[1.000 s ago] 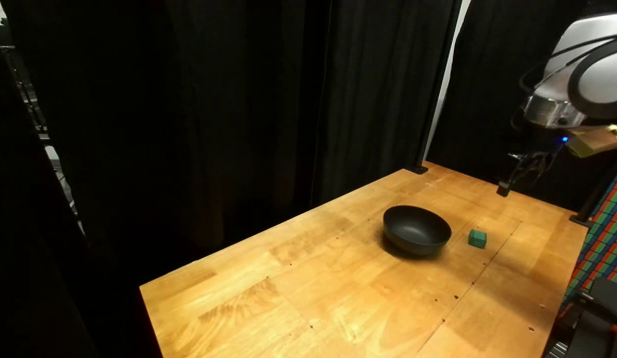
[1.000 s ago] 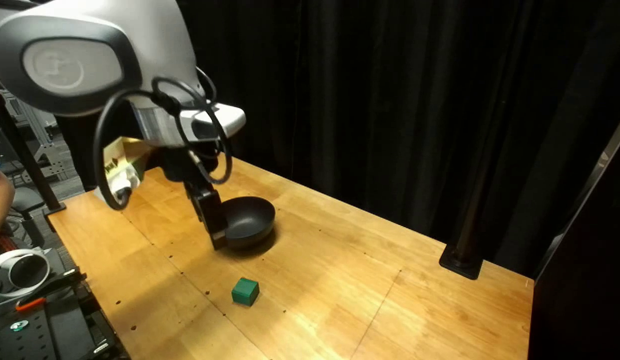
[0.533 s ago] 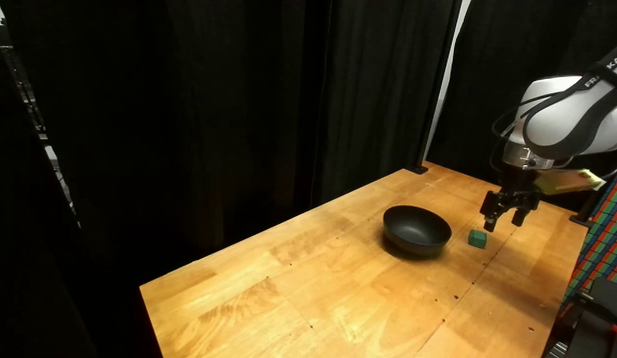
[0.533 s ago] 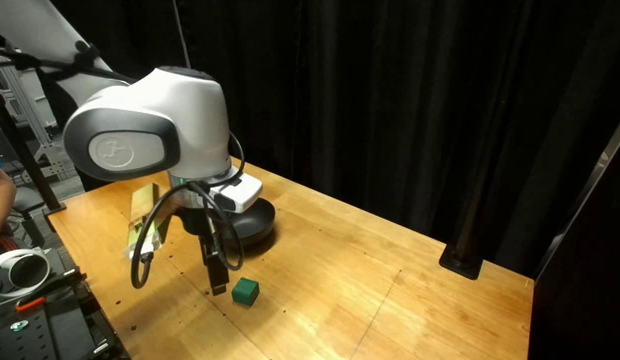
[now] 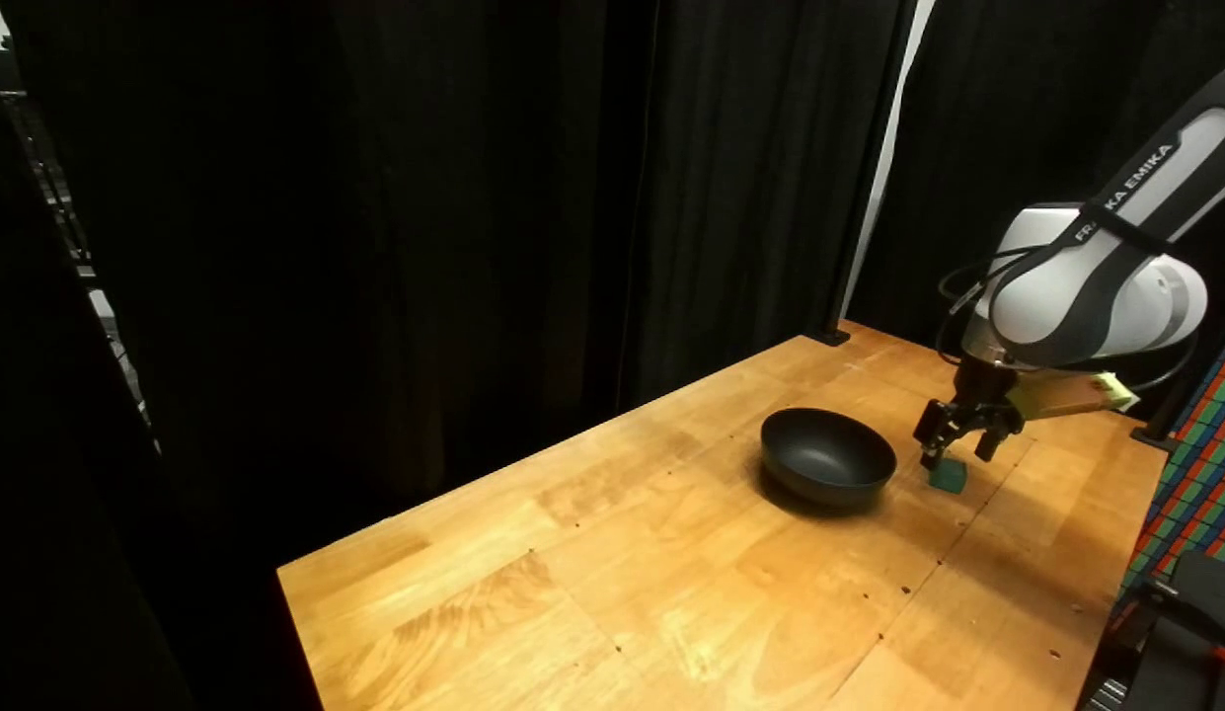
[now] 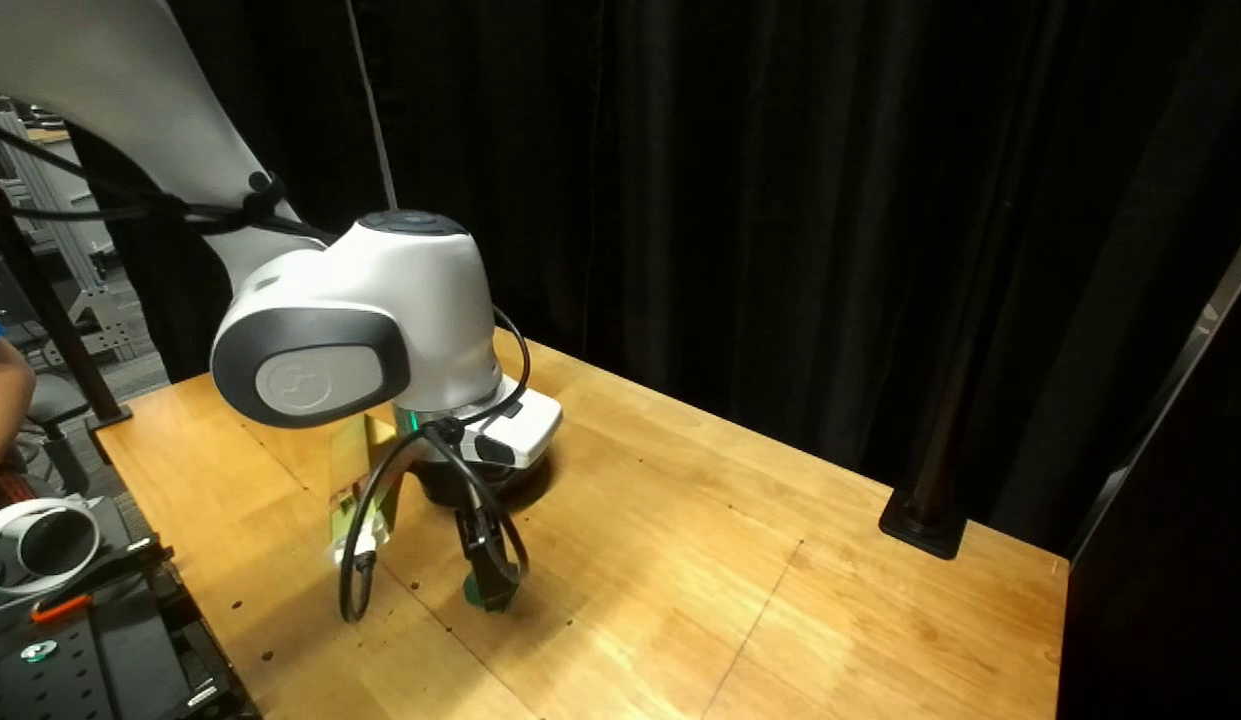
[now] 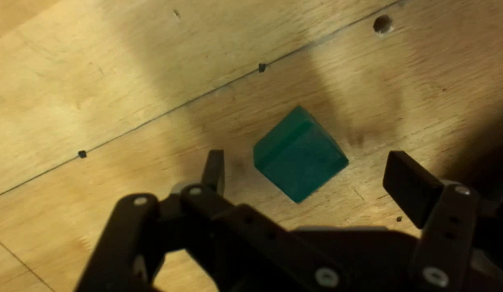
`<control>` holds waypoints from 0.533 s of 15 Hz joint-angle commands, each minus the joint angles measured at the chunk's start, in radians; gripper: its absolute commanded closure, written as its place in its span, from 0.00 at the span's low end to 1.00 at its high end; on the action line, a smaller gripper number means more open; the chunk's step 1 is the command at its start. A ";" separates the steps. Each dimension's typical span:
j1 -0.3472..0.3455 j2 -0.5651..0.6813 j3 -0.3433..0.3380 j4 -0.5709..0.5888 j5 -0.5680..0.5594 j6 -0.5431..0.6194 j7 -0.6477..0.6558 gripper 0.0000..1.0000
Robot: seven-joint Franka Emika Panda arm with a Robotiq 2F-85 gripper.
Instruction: Put the green block in the black bowl
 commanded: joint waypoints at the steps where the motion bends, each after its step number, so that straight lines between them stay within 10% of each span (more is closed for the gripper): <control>1: 0.001 0.080 -0.008 0.057 0.002 0.009 0.016 0.27; 8: -0.005 0.022 -0.006 0.076 0.012 -0.100 0.026 0.81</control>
